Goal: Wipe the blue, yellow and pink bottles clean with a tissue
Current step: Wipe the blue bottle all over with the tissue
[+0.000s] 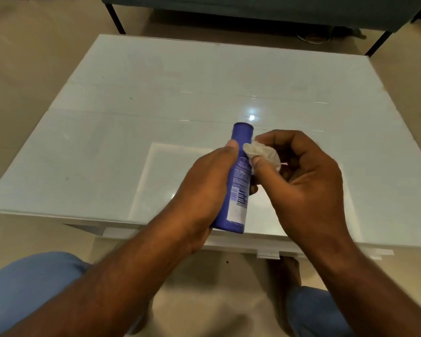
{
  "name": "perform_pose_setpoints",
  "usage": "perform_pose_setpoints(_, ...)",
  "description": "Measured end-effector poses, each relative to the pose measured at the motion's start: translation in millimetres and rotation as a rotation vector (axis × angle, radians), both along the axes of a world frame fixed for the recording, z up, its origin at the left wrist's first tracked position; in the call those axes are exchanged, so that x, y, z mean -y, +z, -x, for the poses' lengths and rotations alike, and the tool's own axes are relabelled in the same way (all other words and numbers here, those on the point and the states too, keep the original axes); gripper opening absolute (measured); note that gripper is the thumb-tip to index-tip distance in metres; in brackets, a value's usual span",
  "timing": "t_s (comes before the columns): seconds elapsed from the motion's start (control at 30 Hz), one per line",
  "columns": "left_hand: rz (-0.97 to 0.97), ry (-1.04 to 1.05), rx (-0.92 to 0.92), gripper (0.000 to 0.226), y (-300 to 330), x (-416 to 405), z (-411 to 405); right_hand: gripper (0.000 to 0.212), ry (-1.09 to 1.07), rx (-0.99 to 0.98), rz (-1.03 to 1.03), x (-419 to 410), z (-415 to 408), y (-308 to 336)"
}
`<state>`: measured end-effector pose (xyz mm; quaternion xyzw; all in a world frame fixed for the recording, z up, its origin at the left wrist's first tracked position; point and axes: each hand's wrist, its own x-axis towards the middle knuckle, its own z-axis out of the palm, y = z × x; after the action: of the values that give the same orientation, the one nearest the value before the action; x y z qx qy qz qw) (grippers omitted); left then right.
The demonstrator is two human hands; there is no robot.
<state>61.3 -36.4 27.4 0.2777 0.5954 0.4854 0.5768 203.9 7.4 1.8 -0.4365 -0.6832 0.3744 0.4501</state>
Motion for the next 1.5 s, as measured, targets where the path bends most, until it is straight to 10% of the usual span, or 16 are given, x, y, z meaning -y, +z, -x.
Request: perform_pose_setpoints(1.5, -0.008, 0.145, -0.046, 0.033, 5.7, -0.5, 3.6, 0.021, 0.009, 0.076, -0.152, -1.8, 5.4, 4.4)
